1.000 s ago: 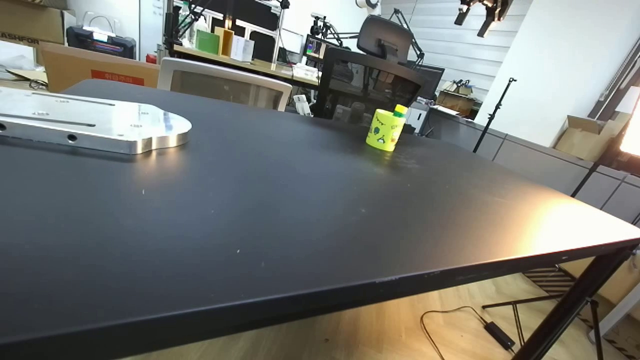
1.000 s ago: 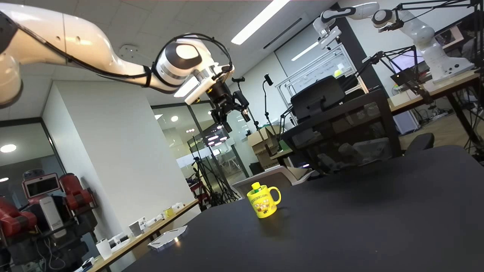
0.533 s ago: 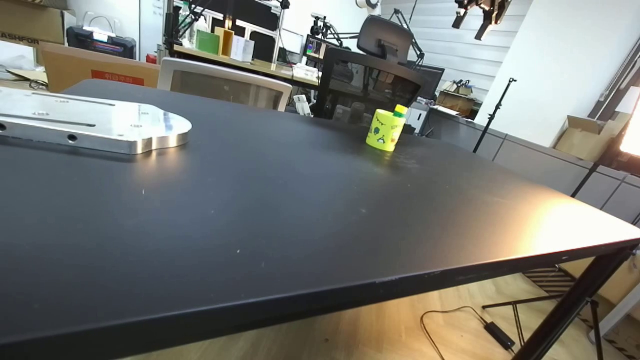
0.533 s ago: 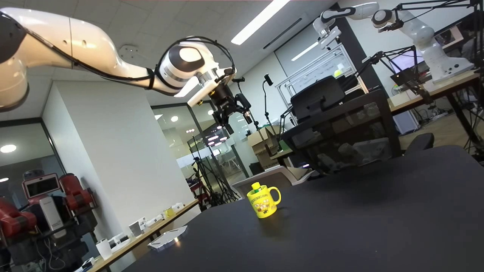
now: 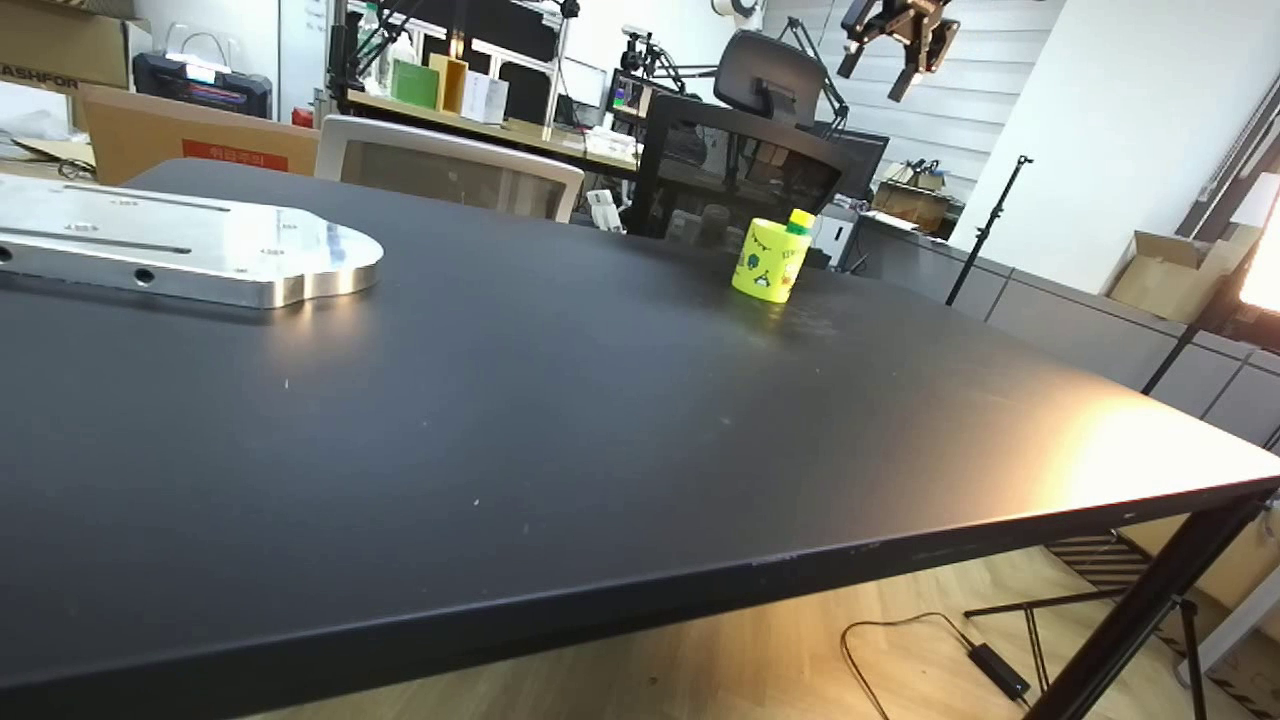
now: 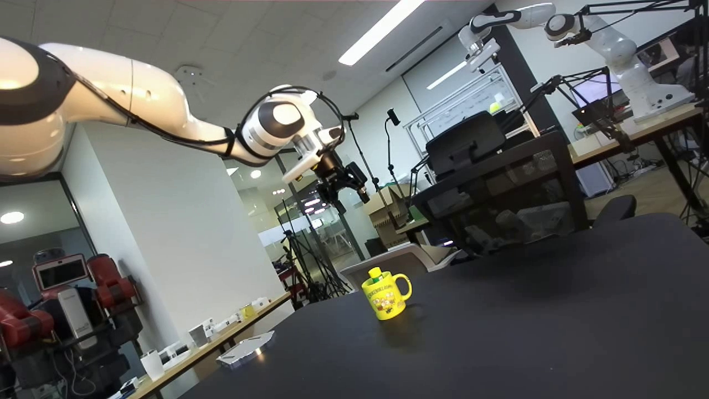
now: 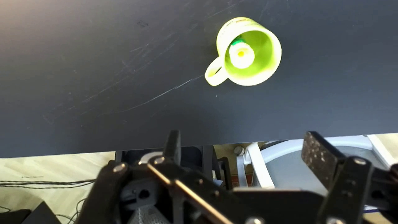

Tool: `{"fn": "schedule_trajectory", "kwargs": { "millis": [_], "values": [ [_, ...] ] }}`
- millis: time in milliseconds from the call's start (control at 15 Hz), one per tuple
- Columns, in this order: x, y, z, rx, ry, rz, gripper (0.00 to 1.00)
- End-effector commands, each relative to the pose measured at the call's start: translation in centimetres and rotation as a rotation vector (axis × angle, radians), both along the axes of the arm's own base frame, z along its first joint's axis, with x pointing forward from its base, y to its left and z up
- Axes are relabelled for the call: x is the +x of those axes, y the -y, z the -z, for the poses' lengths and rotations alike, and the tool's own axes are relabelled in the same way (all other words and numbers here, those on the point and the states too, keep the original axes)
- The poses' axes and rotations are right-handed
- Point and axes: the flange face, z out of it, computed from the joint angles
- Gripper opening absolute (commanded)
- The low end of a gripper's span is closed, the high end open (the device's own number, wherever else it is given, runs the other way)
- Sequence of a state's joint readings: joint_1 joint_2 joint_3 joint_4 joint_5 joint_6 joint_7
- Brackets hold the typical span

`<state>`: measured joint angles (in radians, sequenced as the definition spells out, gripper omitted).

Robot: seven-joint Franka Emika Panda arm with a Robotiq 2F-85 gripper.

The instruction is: Take the bottle out of the mug and put it on the table

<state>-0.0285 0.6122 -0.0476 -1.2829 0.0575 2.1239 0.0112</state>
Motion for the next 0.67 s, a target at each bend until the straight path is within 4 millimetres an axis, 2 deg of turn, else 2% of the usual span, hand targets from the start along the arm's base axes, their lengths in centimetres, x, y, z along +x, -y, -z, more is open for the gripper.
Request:
{"fn": "schedule_trajectory", "kwargs": {
  "millis": [0, 333, 600],
  "values": [
    [1.3, -0.6, 2.9, 0.009, 0.009, 0.071, 1.0],
    [1.4, 0.1, 8.5, 0.025, -0.077, 0.1, 1.0],
    [1.2, -0.4, 11.6, 0.042, -0.106, 0.103, 1.0]
  ]
}}
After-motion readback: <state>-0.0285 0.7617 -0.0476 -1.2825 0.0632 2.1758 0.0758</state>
